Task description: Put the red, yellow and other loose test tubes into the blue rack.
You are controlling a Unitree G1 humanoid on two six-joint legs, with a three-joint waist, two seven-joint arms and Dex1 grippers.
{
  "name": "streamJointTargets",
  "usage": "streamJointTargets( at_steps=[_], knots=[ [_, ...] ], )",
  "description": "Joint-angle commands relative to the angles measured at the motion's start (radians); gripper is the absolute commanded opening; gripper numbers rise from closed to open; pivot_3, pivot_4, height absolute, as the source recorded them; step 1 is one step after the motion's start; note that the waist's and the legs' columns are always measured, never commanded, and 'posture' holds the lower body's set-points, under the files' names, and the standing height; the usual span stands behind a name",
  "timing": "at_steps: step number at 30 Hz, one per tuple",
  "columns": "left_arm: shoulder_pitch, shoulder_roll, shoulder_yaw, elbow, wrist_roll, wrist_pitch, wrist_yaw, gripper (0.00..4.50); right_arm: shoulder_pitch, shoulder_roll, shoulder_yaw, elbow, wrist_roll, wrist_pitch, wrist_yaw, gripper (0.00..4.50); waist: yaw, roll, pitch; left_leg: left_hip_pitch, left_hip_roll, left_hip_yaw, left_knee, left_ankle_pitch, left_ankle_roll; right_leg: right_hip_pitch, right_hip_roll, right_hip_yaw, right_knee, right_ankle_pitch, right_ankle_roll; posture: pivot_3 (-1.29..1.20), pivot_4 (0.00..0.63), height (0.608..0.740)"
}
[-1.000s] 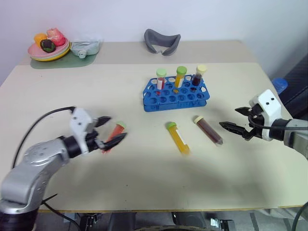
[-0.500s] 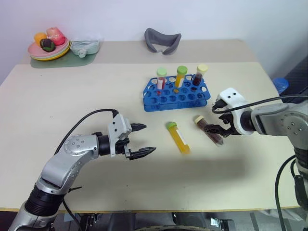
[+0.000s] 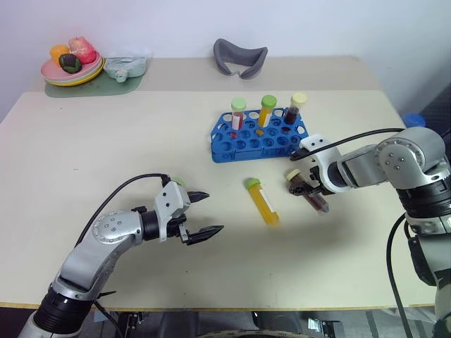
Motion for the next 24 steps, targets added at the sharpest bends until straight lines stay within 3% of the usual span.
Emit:
streamJointTargets(
  at_steps=[1, 3, 7, 8, 12, 15, 19, 24],
  knots=[
    [0.013, -0.002, 0.024, -0.027, 0.002, -0.023, 0.003, 4.50, -0.031, -0.002, 0.008, -0.004, 0.023, 0.006, -0.025, 3.81, 0.000, 0.000, 0.000, 0.000, 0.000, 0.000, 0.000, 0.000, 0.000, 0.000, 0.000, 0.000, 0.000, 0.000, 0.000, 0.00, 0.150, 0.740],
    [0.017, -0.001, 0.024, -0.030, 0.001, -0.026, 0.003, 4.50, -0.036, -0.001, 0.012, -0.005, 0.030, 0.006, -0.031, 3.05, -0.002, 0.000, 0.000, 0.000, 0.000, 0.000, 0.000, 0.000, 0.000, 0.000, 0.000, 0.000, 0.000, 0.000, 0.000, 0.00, 0.150, 0.740],
    [0.013, -0.005, 0.020, -0.029, 0.001, -0.026, 0.004, 4.50, -0.046, -0.002, 0.017, -0.010, 0.043, 0.006, -0.042, 0.94, -0.001, 0.000, 0.000, 0.000, 0.000, 0.000, 0.000, 0.000, 0.000, 0.000, 0.000, 0.000, 0.000, 0.000, 0.000, 0.00, 0.150, 0.740],
    [0.010, -0.006, 0.019, -0.028, 0.002, -0.026, 0.004, 4.50, -0.050, -0.004, 0.019, -0.014, 0.047, 0.006, -0.044, 0.77, -0.001, 0.000, 0.000, 0.000, 0.000, 0.000, 0.000, 0.000, 0.000, 0.000, 0.000, 0.000, 0.000, 0.000, 0.000, 0.00, 0.150, 0.740],
    [0.001, -0.011, 0.017, -0.023, 0.004, -0.025, 0.004, 4.50, -0.058, -0.007, 0.013, -0.028, 0.052, 0.006, -0.049, 0.77, -0.001, 0.000, 0.000, 0.000, 0.000, 0.000, 0.000, 0.000, 0.000, 0.000, 0.000, 0.000, 0.000, 0.000, 0.000, 0.00, 0.150, 0.740],
    [-0.005, -0.025, 0.024, -0.022, 0.004, -0.020, 0.021, 4.50, -0.039, 0.003, -0.122, -0.139, 0.004, -0.027, -0.020, 0.77, -0.001, 0.001, 0.000, 0.000, 0.000, 0.000, 0.000, 0.000, 0.000, 0.000, 0.000, 0.000, 0.000, 0.000, 0.000, 0.00, 0.150, 0.740],
    [0.000, -0.063, 0.056, -0.024, -0.023, -0.013, 0.065, 4.50, 0.082, 0.008, -0.256, -0.343, -0.138, -0.357, 0.060, 0.77, 0.002, 0.000, 0.000, -0.001, 0.000, 0.000, 0.000, 0.000, 0.000, -0.002, 0.000, 0.000, 0.000, 0.000, 0.000, 0.00, 0.150, 0.740],
    [-0.026, -0.152, 0.066, 0.013, -0.023, -0.017, 0.126, 4.50, 0.294, 0.214, -0.365, -0.489, -0.340, -0.733, -0.003, 0.77, 0.001, 0.000, 0.000, -0.001, 0.000, -0.001, 0.000, 0.000, 0.000, -0.001, 0.000, -0.001, 0.000, 0.000, 0.000, 0.00, 0.150, 0.740]
  ],
)
